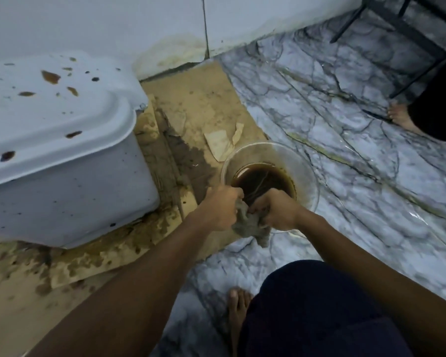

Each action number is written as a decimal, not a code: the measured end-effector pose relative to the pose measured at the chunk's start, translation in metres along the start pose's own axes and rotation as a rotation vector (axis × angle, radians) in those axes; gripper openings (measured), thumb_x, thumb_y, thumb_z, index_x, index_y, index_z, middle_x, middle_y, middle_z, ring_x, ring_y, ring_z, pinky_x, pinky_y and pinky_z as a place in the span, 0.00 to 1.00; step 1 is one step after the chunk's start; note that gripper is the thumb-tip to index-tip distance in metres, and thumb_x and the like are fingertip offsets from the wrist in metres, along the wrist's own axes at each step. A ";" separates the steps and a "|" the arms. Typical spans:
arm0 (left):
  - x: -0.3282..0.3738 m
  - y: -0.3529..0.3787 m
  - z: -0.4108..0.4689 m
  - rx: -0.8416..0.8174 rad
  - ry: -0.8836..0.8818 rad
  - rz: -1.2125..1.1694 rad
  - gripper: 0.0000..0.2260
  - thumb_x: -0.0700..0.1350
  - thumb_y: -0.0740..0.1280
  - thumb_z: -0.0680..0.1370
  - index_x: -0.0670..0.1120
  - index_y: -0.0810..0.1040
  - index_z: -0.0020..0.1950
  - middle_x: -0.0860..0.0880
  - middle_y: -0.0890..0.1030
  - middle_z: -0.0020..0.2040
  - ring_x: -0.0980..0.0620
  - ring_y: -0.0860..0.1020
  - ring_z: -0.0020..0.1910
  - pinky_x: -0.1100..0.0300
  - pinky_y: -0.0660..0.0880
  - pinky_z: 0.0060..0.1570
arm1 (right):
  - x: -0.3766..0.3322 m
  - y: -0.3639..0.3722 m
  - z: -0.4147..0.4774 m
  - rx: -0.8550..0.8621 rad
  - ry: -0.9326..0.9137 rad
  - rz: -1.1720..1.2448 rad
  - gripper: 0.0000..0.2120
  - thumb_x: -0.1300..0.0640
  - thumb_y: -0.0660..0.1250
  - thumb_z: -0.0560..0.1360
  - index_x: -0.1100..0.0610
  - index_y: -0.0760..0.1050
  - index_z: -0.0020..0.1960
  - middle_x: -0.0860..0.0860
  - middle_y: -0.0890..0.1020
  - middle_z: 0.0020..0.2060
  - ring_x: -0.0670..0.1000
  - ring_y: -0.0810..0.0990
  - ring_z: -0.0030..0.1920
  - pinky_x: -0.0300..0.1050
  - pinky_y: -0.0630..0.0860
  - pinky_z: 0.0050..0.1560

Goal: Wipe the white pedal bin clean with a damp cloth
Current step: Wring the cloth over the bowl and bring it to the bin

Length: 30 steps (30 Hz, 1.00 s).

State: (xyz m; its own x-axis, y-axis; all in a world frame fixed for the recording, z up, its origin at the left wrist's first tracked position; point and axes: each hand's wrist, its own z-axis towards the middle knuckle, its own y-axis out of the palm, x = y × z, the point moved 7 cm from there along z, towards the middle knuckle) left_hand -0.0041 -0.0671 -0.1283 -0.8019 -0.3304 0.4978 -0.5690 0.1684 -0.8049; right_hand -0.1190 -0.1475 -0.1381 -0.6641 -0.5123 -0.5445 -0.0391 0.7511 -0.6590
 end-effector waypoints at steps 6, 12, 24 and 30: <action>-0.014 -0.069 -0.051 0.196 -0.050 -0.107 0.14 0.37 0.71 0.76 0.45 0.83 0.61 0.47 0.77 0.51 0.47 0.77 0.51 0.59 0.70 0.46 | -0.070 -0.048 -0.026 0.128 -0.211 0.204 0.18 0.67 0.78 0.67 0.50 0.85 0.53 0.41 0.85 0.48 0.36 0.82 0.49 0.30 0.77 0.47; -0.018 -0.169 -0.140 0.493 -0.103 -0.098 0.12 0.41 0.70 0.78 0.47 0.83 0.61 0.49 0.79 0.51 0.51 0.76 0.50 0.60 0.70 0.49 | -0.185 -0.102 -0.056 0.287 -0.455 0.301 0.17 0.70 0.80 0.65 0.49 0.86 0.45 0.51 0.87 0.43 0.53 0.86 0.44 0.47 0.84 0.45; -0.056 -0.323 -0.285 0.973 -0.316 -0.111 0.12 0.39 0.71 0.77 0.47 0.84 0.59 0.50 0.82 0.54 0.54 0.76 0.48 0.66 0.69 0.50 | -0.394 -0.142 -0.054 0.281 -0.736 0.267 0.09 0.63 0.79 0.68 0.53 0.87 0.46 0.47 0.87 0.46 0.53 0.84 0.39 0.42 0.82 0.43; -0.099 -0.357 -0.274 1.013 -0.459 0.034 0.19 0.41 0.68 0.78 0.43 0.77 0.69 0.42 0.78 0.65 0.42 0.74 0.65 0.53 0.68 0.67 | -0.429 -0.137 -0.013 0.426 -0.718 0.090 0.19 0.56 0.77 0.72 0.50 0.81 0.62 0.48 0.82 0.59 0.47 0.80 0.55 0.43 0.81 0.53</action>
State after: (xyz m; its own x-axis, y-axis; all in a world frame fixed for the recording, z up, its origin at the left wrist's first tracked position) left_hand 0.2287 0.1602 0.1978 -0.5521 -0.6874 0.4720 0.0315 -0.5828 -0.8120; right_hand 0.1617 -0.0247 0.1926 -0.0088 -0.7069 -0.7072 0.3725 0.6540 -0.6584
